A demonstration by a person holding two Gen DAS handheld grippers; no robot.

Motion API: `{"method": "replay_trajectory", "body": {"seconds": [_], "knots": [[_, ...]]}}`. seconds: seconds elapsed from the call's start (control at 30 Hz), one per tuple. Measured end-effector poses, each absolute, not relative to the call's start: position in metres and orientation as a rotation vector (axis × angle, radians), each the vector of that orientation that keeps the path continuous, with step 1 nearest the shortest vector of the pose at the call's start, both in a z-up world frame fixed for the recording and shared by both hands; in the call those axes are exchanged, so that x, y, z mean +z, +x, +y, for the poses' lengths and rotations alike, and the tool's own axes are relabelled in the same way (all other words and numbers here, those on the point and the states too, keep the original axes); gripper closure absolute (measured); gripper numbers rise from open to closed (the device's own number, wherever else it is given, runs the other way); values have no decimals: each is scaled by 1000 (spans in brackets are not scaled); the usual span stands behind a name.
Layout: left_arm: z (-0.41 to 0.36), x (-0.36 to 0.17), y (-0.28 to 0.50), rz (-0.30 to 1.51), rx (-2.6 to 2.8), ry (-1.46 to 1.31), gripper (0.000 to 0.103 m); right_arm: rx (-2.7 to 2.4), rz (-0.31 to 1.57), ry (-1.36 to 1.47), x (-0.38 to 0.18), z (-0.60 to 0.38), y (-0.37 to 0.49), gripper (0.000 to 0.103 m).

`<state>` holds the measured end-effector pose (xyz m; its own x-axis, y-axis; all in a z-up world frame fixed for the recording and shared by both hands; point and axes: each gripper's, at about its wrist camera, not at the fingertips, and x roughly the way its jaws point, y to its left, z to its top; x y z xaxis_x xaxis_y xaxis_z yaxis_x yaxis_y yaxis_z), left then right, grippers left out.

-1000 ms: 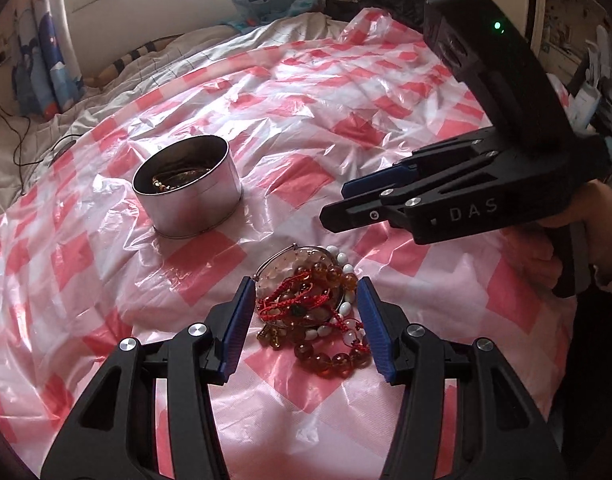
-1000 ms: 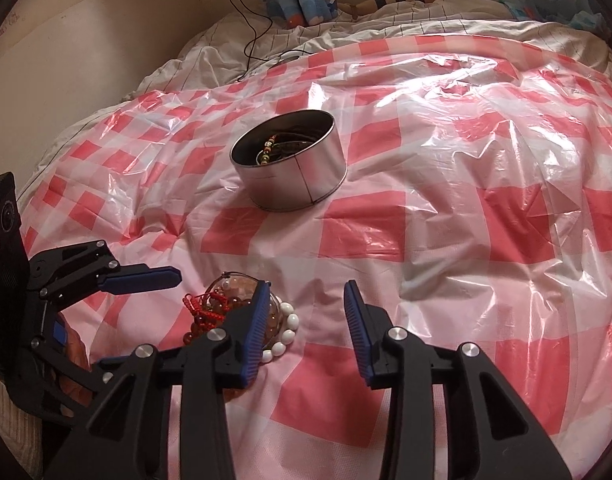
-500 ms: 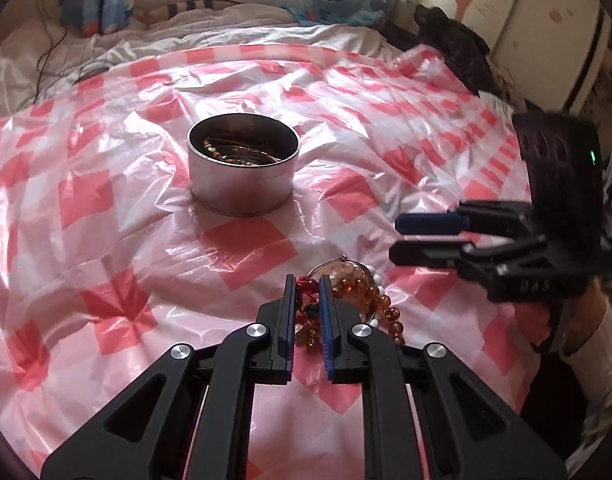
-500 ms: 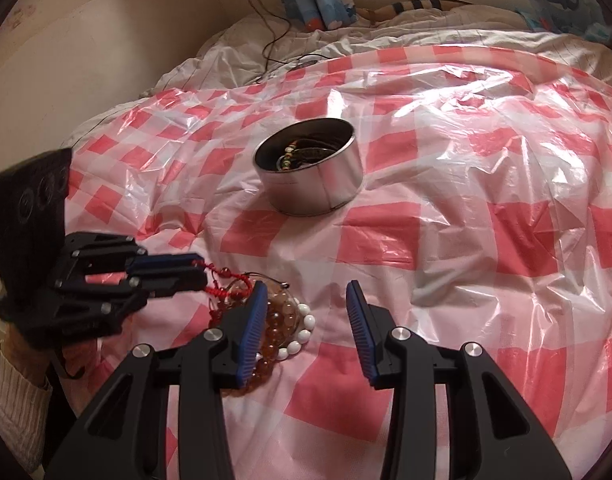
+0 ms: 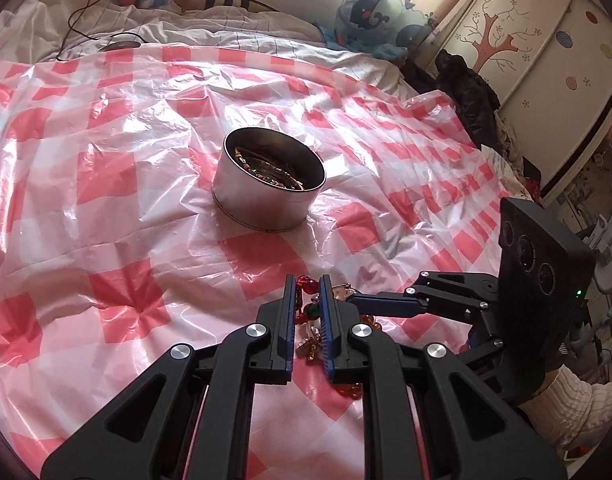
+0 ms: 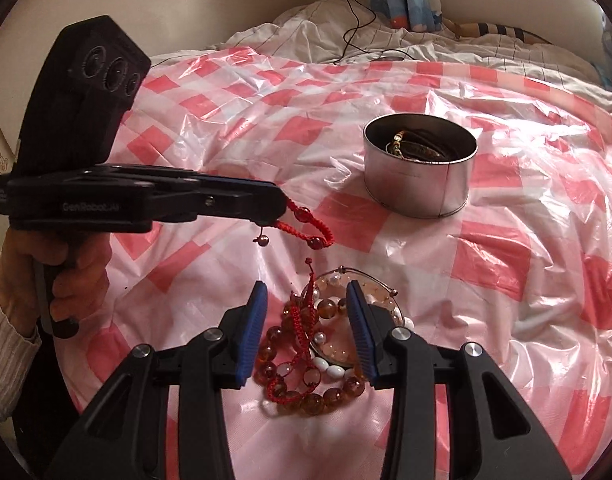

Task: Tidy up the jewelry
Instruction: 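Grasp the red tassel cord with the right gripper while the left gripper holds the bracelet, then lower both held red pieces into the tin and open both grippers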

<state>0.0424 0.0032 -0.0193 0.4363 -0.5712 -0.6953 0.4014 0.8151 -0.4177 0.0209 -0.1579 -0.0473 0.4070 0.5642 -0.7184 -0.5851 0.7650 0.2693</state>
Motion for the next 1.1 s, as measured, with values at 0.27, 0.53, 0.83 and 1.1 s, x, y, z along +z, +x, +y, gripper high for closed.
{"method": "replay_trajectory", "body": {"seconds": [0.27, 0.53, 0.83, 1.1], "knots": [[12, -14, 43, 909, -586, -229, 93, 729, 881, -46, -49, -157, 17, 96], [11, -13, 43, 902, -582, -211, 93, 791, 844, 250, -28, -202, 30, 96], [1, -11, 40, 886, -516, -95, 93, 804, 789, 434, -13, -233, 38, 96], [-8, -6, 41, 847, -388, 61, 93, 802, 758, 494, -8, -244, 40, 96]]}}
